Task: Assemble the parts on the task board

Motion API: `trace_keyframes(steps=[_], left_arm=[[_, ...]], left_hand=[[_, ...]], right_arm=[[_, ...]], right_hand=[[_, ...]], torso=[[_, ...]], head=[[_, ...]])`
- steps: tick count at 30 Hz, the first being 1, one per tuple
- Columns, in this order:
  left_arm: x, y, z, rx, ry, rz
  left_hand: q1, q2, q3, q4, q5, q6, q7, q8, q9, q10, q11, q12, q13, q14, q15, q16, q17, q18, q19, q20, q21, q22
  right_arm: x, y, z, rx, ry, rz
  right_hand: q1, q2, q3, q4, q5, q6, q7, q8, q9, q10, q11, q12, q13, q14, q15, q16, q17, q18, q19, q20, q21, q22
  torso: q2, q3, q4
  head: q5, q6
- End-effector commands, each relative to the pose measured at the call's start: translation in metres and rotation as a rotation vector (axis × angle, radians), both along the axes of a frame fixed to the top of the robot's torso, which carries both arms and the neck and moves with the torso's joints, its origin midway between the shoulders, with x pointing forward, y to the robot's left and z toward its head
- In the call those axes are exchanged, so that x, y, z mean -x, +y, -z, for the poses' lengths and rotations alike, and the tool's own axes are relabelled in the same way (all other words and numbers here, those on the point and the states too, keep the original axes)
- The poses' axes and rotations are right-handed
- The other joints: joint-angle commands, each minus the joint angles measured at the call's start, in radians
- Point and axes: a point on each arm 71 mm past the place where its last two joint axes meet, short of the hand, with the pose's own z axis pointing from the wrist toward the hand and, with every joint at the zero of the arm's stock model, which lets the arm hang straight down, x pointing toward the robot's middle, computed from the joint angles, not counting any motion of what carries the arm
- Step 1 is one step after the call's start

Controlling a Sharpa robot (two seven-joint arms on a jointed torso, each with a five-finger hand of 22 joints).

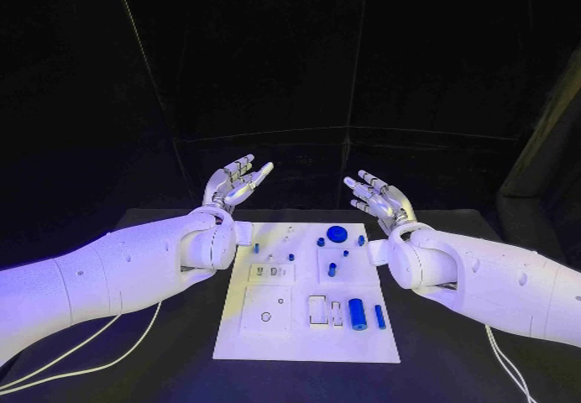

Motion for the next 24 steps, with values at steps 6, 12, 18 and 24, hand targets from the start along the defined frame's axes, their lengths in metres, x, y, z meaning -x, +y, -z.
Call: trace_keyframes(steps=[6, 12, 18, 24], left_arm=[[-0.007, -0.004, -0.007, 0.088, -0.042, 0.078], [-0.011, 0.012, -0.005, 0.095, -0.043, 0.062], [-0.005, 0.016, -0.007, 0.106, -0.052, 0.073], [-0.001, 0.019, -0.009, 0.12, -0.062, 0.093]], left_hand=[[0.049, 0.002, 0.009, 0.016, 0.006, 0.028, 0.099, 0.007, 0.003, 0.026, 0.015, 0.007, 0.003, 0.053, 0.013, 0.013, 0.008, 0.015, 0.024, 0.015, 0.011, 0.006], [0.053, 0.017, 0.019, 0.014, 0.005, 0.061, 0.108, 0.011, 0.006, 0.077, 0.024, 0.013, 0.008, 0.143, 0.02, 0.032, 0.018, 0.007, 0.055, 0.014, 0.022, 0.012], [0.066, 0.056, 0.039, 0.005, 0.004, 0.118, 0.109, 0.018, 0.011, 0.216, 0.028, 0.038, 0.02, 0.269, 0.02, 0.068, 0.033, 0.007, 0.135, 0.014, 0.048, 0.026], [0.085, 0.09, 0.041, -0.029, 0.007, 0.249, 0.108, 0.039, 0.022, 0.446, 0.035, 0.092, 0.038, 0.391, 0.017, 0.119, 0.046, 0.01, 0.378, 0.015, 0.132, 0.067]], right_arm=[[-0.01, 0.015, 0.002, 0.048, 0.021, -0.277], [-0.025, -0.002, 0.002, 0.146, -0.065, -0.224], [-0.024, -0.006, -0.001, 0.197, -0.112, -0.216], [-0.024, -0.013, -0.008, 0.279, -0.159, -0.217]], right_hand=[[0.178, 0.007, 0.019, -0.103, -0.063, 0.133, 0.136, 0.018, 0.012, 0.172, 0.026, 0.023, 0.013, 0.221, 0.018, 0.034, 0.018, 0.065, 0.182, 0.007, 0.043, 0.023], [0.249, 0.004, 0.025, -0.159, -0.064, 0.391, 0.126, 0.056, 0.031, 0.524, 0.011, 0.072, 0.032, 0.539, -0.013, 0.082, 0.032, 0.109, 0.38, 0.006, 0.11, 0.045], [0.265, 0.006, 0.027, -0.181, -0.056, 0.475, 0.117, 0.051, 0.032, 0.575, -0.001, 0.06, 0.03, 0.601, -0.028, 0.072, 0.031, 0.124, 0.416, 0.005, 0.123, 0.04], [0.274, 0.007, 0.03, -0.205, -0.061, 0.654, 0.096, 0.068, 0.041, 0.667, -0.027, 0.067, 0.03, 0.691, -0.053, 0.078, 0.033, 0.132, 0.477, -0.008, 0.149, 0.042]], torso=[[0.0, -0.0001, 0.0002], [0.0, 0.0018, -0.0082], [0.012, 0.0046, -0.01], [0.019, 0.0056, -0.0043]], head=[[0.0, 0.0], [0.001, -0.01], [-0.002, -0.009], [-0.009, -0.01]])
